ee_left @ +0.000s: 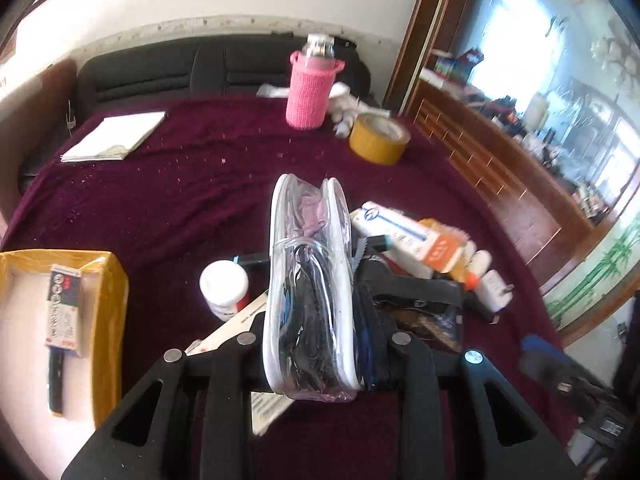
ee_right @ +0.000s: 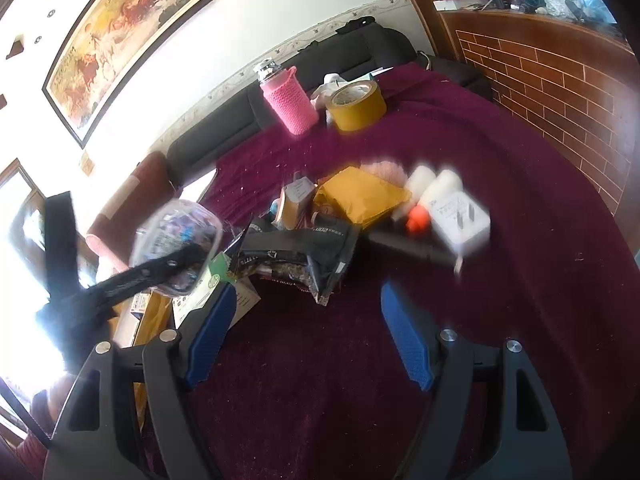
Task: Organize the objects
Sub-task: 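Grasp the clear pouch with the left tool while the right tool grasps the black snack bag, then carry the clear pouch and black bag into the yellow tray and open both tools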
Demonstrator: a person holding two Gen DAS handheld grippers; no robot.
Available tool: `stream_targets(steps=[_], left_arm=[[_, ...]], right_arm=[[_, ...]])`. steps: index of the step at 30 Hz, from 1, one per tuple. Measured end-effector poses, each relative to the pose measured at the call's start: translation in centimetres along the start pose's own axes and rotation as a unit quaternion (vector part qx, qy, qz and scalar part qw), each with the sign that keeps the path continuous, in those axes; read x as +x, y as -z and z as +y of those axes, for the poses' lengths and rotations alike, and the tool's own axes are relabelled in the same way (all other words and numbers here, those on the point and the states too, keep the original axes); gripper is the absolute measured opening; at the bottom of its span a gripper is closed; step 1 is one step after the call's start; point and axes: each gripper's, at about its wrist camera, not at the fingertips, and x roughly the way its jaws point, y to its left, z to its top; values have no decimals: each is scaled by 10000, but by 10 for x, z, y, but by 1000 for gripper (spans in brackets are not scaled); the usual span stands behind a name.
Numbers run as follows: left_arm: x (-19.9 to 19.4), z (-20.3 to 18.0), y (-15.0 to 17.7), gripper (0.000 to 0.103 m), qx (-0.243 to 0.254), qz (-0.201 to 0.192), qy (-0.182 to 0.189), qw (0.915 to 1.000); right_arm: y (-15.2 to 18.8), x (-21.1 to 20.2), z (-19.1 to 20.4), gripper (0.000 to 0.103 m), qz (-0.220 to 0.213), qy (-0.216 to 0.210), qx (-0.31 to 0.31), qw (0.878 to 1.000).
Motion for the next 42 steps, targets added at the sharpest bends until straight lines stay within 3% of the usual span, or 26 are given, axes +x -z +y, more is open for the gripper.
stream_targets(steps=[5,12,15,17,20,23,27,30,31,32,33,35,42], left_arm=[[-70,26,16,25,-231,-611,232,9976],[-128,75,55,25,-559,-1074,-159,9925],[-139,97,70,25,-731,-1117,-249,9907],[-143,108,76,25,-777,-1180,-293,9895],[-144,121,80,25,-853,-1216,-239,9886],[-142,125,83,25,-935,-1215,-254,9878],[-145,131,86,25,-1040,-1207,-209,9870],[-148,135,92,25,-1056,-1175,-267,9871],[-149,135,93,25,-1055,-1170,-297,9871],[-149,136,94,25,-1061,-1170,-315,9870],[-149,137,94,25,-1085,-1166,-326,9867],[-148,139,95,25,-1150,-1145,-266,9864],[-148,139,93,25,-1196,-1105,-263,9863]], right_arm=[[6,13,23,75,252,-139,-228,9993],[12,53,62,75,971,-701,-162,9927],[3,57,59,75,946,-787,231,9921],[-6,50,58,75,809,-586,221,9947],[-23,43,72,75,679,176,-649,9954],[-35,58,89,75,867,764,-1714,9784],[-31,97,103,74,1289,1374,-2888,9387],[-27,127,97,74,1480,1739,-3176,9203],[-26,132,93,73,1530,1737,-3169,9198],[-26,134,90,64,1557,1702,-3141,9209],[-25,136,88,46,1623,1620,-3078,9234],[-21,135,85,32,1783,1534,-2884,9282],[-17,94,66,21,1604,798,-1901,9653]])
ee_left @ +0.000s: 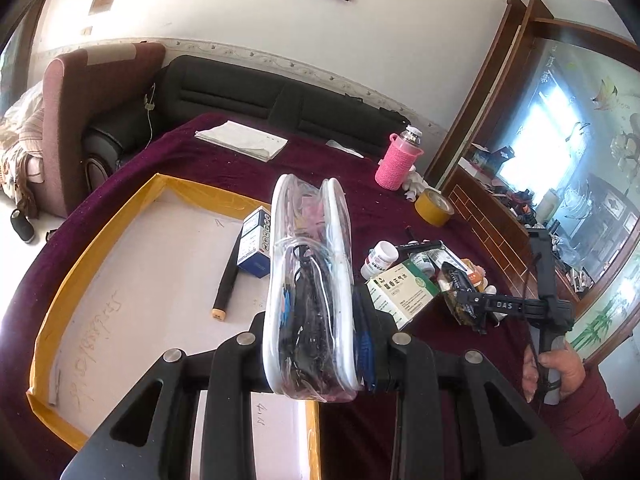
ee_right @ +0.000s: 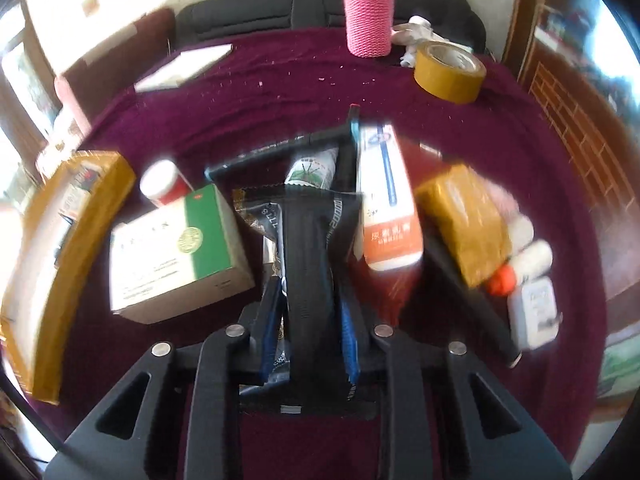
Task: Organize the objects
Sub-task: 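Carry the clear pouch and black bag into the yellow tray and open both tools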
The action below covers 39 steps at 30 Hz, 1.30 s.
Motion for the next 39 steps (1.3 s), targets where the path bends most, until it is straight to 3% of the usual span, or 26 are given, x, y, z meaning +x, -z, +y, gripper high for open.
stream_targets(steps=[4,9,12,15,18,21,22,24,25,29,33,34,35,36,39], left_arm=[[-13,16,-14,25,-47,-79,-34,10000],[-20,53,-40,25,-177,-44,-370,9991],[-10,71,-54,25,-102,16,-656,9978],[10,91,-65,25,-174,180,-779,9966],[20,99,-63,25,-353,287,-749,9962],[11,95,-52,25,-327,212,-467,9981],[7,92,-52,25,-272,175,-440,9985],[1,86,-47,25,-209,116,-286,9993],[0,85,-47,25,-214,101,-206,9995],[0,70,-41,25,-269,143,103,9995],[-3,50,-34,25,-26,158,53,9999],[-5,48,-33,25,3,142,2,9999],[-7,47,-32,25,10,139,-19,9999],[-9,47,-32,25,-1,143,-25,9999],[-13,50,-31,25,-14,133,-145,9998]], right_arm=[[1,-30,2,21,-300,-649,362,9968],[-13,-75,45,21,-657,-1488,214,9865],[-29,-73,84,21,-572,-2003,93,9780],[-46,-52,130,21,-418,-2201,-106,9745],[-45,-38,152,21,-334,-1919,-201,9806],[-29,-43,133,30,-512,-1129,-189,9921],[-18,-48,118,37,-610,-966,-127,9934],[2,-56,89,78,-733,-574,-71,9956],[11,-55,77,82,-736,-364,-61,9966],[30,-34,47,82,-323,-198,-120,9992],[32,13,45,80,85,48,-144,9998],[31,23,45,75,176,54,-115,9998],[33,33,44,50,289,81,-76,9995],[36,35,43,40,237,233,-69,9994],[46,26,34,35,161,-177,150,9996]])
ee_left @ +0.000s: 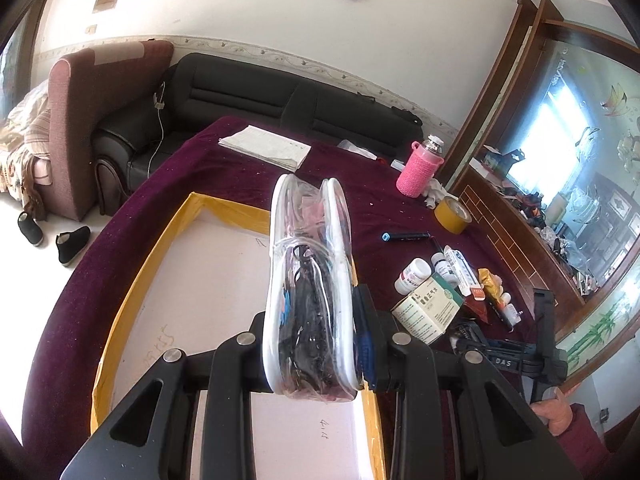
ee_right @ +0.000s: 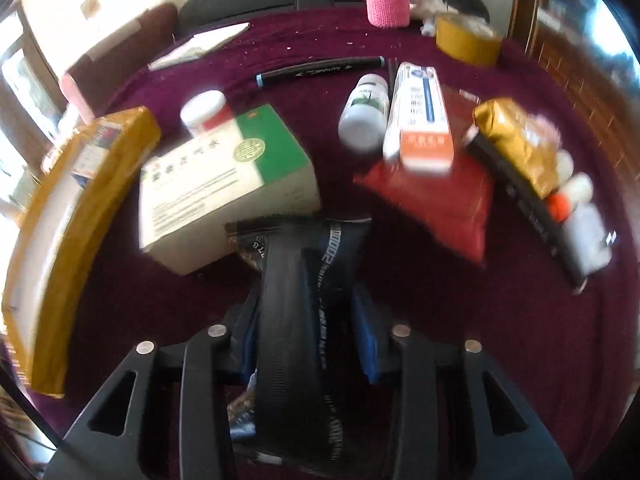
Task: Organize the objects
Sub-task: 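Carry the clear pouch and black bag into the yellow tray and open both tools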
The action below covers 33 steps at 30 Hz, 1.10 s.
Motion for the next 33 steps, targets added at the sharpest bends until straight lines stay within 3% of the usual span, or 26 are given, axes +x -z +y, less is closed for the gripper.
stream_targets(steps=[2,6,9,14,19,22,26,28,33], left_arm=[[1,4,-1,25,-26,-1,-59,10000],[7,12,-6,25,-99,93,-142,9998],[16,18,-16,25,-14,105,-300,9995],[50,43,-42,25,-172,259,-373,9988],[95,71,-58,25,-399,357,-687,9962],[113,89,-57,25,-557,486,-810,9940],[124,103,-53,25,-588,602,-799,9932],[126,101,-50,25,-512,646,-726,9939],[138,79,-43,25,-9,797,-714,9943]], right_arm=[[8,-10,-8,35,-122,-216,162,9996],[14,-32,-25,36,-298,-1392,725,9872],[2,-48,-13,36,-371,-2013,792,9756],[-49,-44,57,36,-147,-2842,598,9568],[-99,10,143,37,386,-3287,739,9407],[-119,57,180,37,684,-3213,970,9395],[-126,98,192,37,830,-3068,1319,9389],[-125,108,189,37,827,-2807,1356,9465],[-128,96,186,37,346,-2009,1212,9715]])
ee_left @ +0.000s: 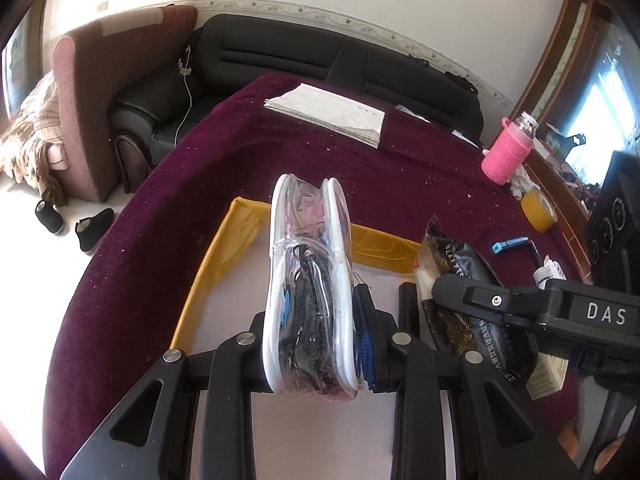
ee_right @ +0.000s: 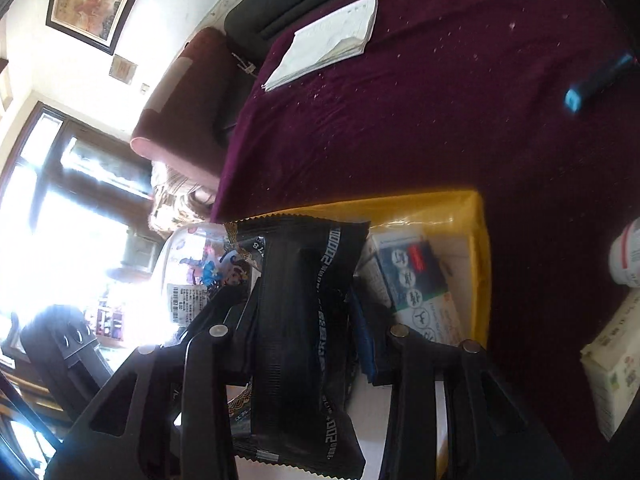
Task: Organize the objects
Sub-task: 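Carry the clear pouch and black bag into the yellow tray and open both tools, then move both tools back toward the medicine box and white jar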
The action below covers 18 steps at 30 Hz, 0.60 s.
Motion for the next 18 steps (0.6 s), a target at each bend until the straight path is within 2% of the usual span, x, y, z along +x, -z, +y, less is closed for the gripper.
stream_targets(steps=[3,5,8,10,11,12,16,18], left_arm=[[11,-9,2,25,113,150,-95,9998],[15,-10,4,25,103,224,-188,9995],[15,-6,2,27,-15,193,-277,9994],[11,-2,0,37,-74,120,-294,9995],[8,-1,-1,45,-105,85,-305,9994],[6,0,-2,47,-133,45,-290,9995],[-10,0,-7,47,-143,-93,-297,9994],[-22,-3,-7,47,-103,-167,-299,9994]], right_arm=[[-1,0,15,39,-167,539,-319,9979],[-4,4,21,39,-120,703,-430,9965],[-7,7,23,48,-104,621,-445,9970],[-9,7,23,51,-133,499,-455,9976],[-11,5,24,51,-186,484,-476,9975],[-11,2,25,51,-260,463,-528,9972],[-11,-19,25,51,-532,379,-633,9959],[-14,-31,24,55,-642,273,-587,9958]])
